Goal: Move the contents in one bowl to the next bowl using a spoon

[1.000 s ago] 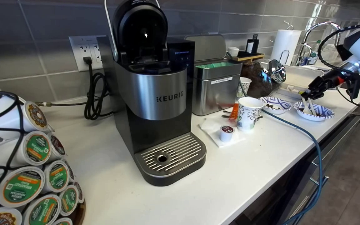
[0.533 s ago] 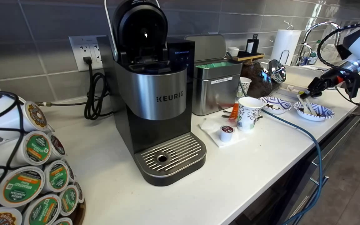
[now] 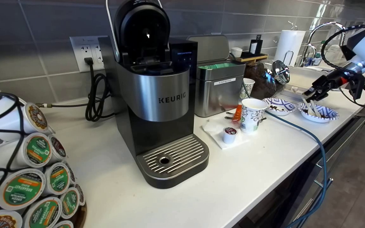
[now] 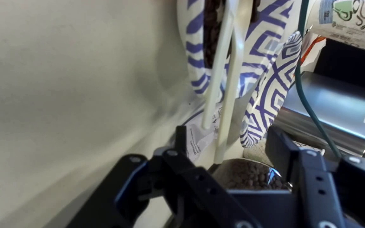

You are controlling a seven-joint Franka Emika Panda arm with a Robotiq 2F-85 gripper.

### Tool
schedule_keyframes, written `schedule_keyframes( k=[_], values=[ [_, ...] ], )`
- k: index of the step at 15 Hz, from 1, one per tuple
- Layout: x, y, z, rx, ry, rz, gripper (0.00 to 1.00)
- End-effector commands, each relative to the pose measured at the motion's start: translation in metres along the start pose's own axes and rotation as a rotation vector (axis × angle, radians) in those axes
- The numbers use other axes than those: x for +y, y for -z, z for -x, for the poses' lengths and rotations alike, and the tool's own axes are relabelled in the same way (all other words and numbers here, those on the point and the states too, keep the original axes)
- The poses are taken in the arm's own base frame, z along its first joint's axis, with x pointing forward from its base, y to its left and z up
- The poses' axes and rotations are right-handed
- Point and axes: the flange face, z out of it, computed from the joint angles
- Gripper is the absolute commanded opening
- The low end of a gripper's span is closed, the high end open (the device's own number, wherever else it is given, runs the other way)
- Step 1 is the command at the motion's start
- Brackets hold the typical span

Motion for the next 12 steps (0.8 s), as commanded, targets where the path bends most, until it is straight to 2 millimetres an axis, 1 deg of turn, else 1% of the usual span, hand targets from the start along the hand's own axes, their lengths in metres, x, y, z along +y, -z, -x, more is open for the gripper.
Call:
schedule_keyframes(
  k=[1, 3, 9, 10, 11, 12],
  values=[
    [0.001, -0.003, -0.005, 0.004, 0.001, 0.004, 0.98],
    [-0.001, -0.006, -0.005, 0.000, 0.008, 0.001, 1.00],
    [-0.008, -0.014, -0.010, 0.004, 0.033, -0.029, 0.99],
    [-0.009, -0.015, -0.011, 0.003, 0.035, -0.032, 0.93],
    [-0.010, -0.016, -0.011, 0.003, 0.037, -0.033, 0.84],
    [-0.010, -0.016, -0.012, 0.002, 0.038, -0.036, 0.69]
  ],
)
